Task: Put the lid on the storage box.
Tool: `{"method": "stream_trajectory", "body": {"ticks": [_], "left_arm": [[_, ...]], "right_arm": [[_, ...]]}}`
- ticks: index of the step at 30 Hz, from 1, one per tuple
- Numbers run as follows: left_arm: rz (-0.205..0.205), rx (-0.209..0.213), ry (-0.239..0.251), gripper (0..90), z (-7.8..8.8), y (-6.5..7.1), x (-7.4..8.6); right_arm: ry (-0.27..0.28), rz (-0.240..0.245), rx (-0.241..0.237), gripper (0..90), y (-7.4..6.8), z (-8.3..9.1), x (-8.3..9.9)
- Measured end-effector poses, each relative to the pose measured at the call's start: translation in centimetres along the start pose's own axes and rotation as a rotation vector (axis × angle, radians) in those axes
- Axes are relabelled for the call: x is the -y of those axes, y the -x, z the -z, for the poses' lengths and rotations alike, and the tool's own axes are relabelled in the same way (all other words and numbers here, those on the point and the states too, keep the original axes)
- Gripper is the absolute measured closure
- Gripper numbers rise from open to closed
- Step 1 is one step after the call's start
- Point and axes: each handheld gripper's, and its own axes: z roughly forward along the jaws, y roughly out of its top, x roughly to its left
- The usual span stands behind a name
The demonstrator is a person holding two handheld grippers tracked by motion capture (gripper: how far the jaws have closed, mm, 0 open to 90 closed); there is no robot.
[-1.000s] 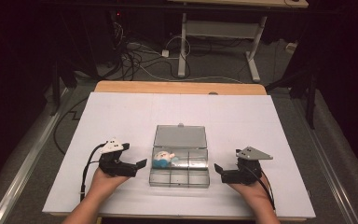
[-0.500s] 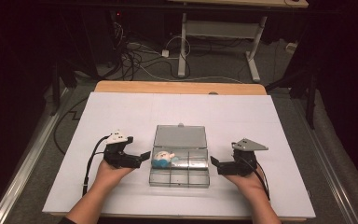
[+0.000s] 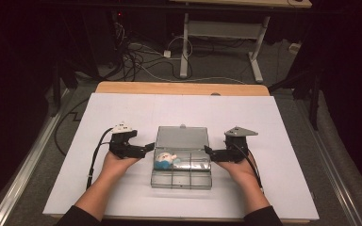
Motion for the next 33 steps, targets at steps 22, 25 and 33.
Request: {"method": "stream_trajectory", "body": {"ticks": [22,25,33], "left_arm": [[0.013,0.024,-0.049,0.0,-3.7,-0.1,-2.3],[0.015,0.025,-0.059,0.1,-4.1,-0.1,-2.1],[0.03,0.056,-0.067,0.5,-4.8,0.2,-1.8]], "right_arm": [[-0.065,-0.031,-0.038,1.2,-0.1,-3.7,-2.2],[-0.076,-0.042,-0.056,2.5,-0.1,-4.3,-2.1],[-0.092,-0.097,-0.094,4.9,0.0,-5.0,-1.8]]}}
